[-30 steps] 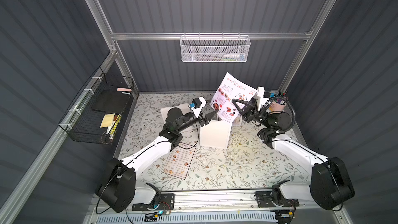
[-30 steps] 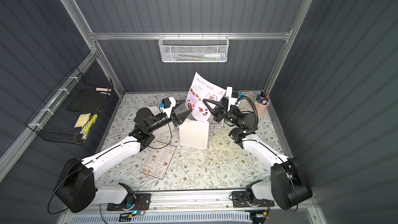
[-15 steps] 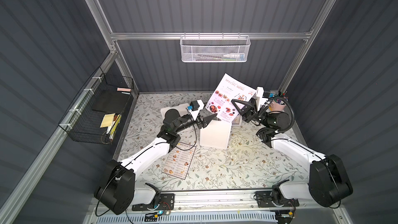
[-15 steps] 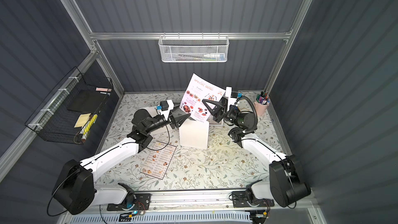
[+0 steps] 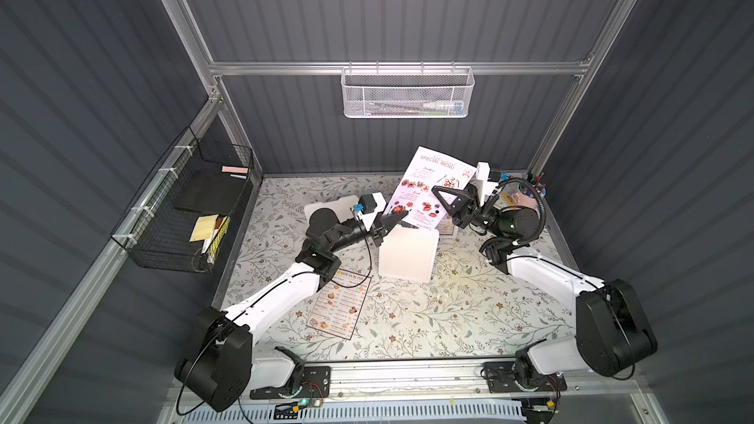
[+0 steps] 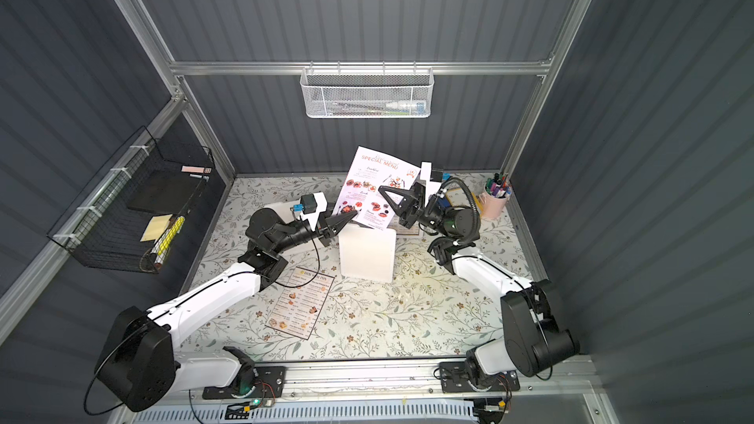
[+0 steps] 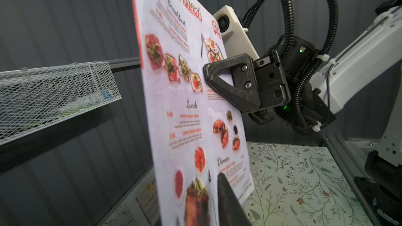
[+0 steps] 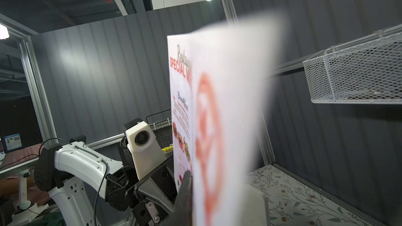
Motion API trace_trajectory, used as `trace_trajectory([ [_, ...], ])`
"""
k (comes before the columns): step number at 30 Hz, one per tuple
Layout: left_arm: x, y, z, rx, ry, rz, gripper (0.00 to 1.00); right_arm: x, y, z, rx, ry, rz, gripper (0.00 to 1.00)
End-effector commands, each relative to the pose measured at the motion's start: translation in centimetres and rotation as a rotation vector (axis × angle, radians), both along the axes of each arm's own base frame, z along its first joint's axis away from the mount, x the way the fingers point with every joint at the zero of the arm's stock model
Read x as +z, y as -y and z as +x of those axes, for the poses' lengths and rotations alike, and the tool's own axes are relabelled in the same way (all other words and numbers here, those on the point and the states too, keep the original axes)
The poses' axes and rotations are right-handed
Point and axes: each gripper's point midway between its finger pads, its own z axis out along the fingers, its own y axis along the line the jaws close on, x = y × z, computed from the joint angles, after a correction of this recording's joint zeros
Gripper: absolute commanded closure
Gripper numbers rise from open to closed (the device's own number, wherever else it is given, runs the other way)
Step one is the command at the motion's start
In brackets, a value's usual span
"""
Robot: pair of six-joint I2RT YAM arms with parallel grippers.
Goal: Insert the menus into the narrow rack
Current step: Insert the menu into the narrow rack.
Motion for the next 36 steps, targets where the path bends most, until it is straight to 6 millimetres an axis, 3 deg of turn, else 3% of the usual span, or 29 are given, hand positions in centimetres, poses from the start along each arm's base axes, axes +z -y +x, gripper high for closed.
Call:
trace_trajectory([
  [1,0.3,-0.3,0.4,0.025,0.006,-0.014,0.80,1.1,0.1,-0.4,-0.006,0.060,0.019,1.00],
  [9,-0.7,0.1,1.6,0.036,-0.015,-0.014,0.88,-0.3,-0.4,0.2,-0.033,0.063,0.003,1.00],
  [16,-1.4,0.2,2.7,0.049,-0.030,-0.017,0.84,-1.3,-1.0,0.6,-0.060,0.077,-0.009,1.00],
  [36,-2.7,-0.2,5.0,0.075,-0.057,-0.014,0.84,-3.9,-3.1,4.2,-0.048,0.025,-0.040,1.00],
])
